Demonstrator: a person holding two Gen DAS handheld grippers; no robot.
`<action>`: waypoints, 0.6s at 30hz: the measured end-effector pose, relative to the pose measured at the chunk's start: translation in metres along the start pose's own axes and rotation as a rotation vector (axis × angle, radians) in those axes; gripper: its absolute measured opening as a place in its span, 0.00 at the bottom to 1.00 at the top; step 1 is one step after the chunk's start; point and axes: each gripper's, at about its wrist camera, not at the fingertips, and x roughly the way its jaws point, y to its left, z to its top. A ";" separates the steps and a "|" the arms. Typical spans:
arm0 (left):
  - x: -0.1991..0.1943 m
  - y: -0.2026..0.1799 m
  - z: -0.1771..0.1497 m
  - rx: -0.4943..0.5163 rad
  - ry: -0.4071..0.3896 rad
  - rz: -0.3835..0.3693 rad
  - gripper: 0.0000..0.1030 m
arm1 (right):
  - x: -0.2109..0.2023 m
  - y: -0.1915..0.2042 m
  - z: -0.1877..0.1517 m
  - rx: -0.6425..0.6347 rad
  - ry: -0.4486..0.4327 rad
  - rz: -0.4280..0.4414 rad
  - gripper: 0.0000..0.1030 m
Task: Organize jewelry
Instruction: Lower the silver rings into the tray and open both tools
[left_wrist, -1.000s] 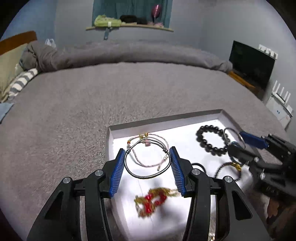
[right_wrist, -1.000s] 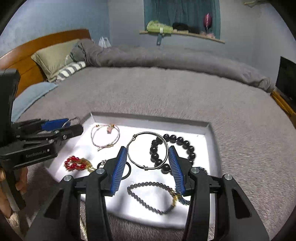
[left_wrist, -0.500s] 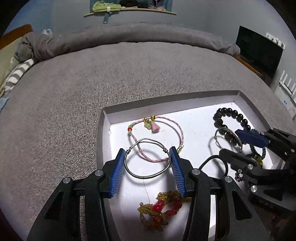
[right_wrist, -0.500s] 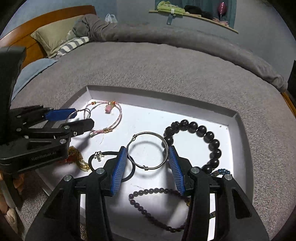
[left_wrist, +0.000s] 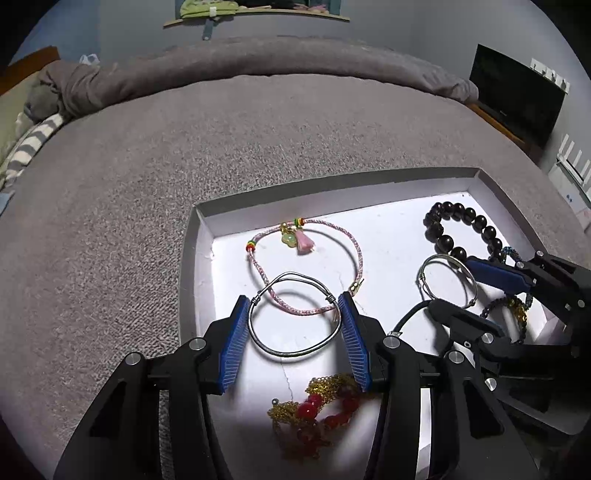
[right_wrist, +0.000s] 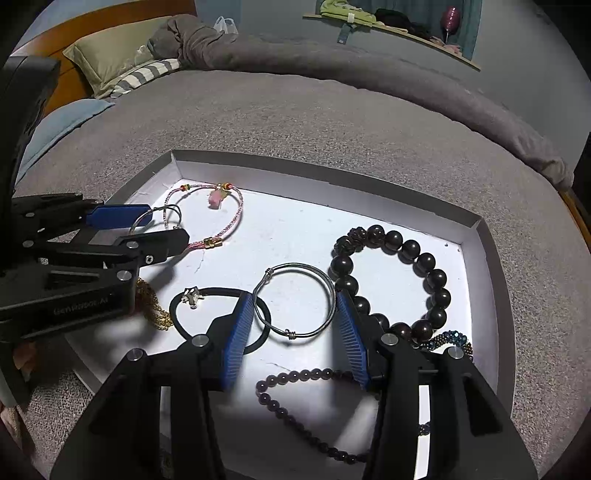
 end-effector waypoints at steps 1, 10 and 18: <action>-0.001 0.001 -0.001 -0.002 -0.001 -0.002 0.50 | 0.000 0.000 0.000 0.000 0.000 -0.001 0.46; -0.004 0.001 -0.001 -0.001 -0.013 0.006 0.54 | -0.001 0.000 0.001 0.001 -0.004 0.000 0.46; -0.017 0.008 0.000 -0.052 -0.044 -0.035 0.67 | -0.012 -0.001 0.001 0.002 -0.032 0.010 0.48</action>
